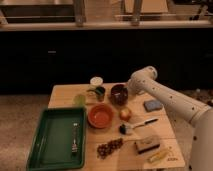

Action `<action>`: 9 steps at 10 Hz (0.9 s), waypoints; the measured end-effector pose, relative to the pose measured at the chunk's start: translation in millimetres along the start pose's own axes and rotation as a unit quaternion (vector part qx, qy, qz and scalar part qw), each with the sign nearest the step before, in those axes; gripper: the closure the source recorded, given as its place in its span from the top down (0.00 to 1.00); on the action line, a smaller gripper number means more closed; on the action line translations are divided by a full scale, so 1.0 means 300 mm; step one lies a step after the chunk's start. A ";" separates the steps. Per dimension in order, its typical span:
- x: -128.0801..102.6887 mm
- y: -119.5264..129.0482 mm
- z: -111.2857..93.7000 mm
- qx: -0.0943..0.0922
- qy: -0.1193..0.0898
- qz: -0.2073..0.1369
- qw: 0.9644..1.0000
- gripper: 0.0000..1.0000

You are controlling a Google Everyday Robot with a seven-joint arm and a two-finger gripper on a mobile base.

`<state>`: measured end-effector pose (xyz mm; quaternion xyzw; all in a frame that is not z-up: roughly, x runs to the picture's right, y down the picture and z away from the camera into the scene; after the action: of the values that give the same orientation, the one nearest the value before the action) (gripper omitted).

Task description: Stack bowls on top of each other

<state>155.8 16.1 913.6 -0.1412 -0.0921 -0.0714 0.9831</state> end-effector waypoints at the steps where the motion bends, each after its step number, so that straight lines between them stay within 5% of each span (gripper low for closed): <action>1: -0.005 -0.014 -0.021 0.002 0.001 -0.009 1.000 0.45; 3: -0.011 -0.038 -0.073 0.004 -0.001 -0.014 1.000 0.42; 6: -0.027 -0.016 -0.039 0.009 -0.007 -0.025 1.000 0.50; 9: -0.057 -0.017 -0.069 0.017 -0.012 -0.048 0.999 0.27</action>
<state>141.5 7.2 891.9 -0.1209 -0.1118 -0.1154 0.9796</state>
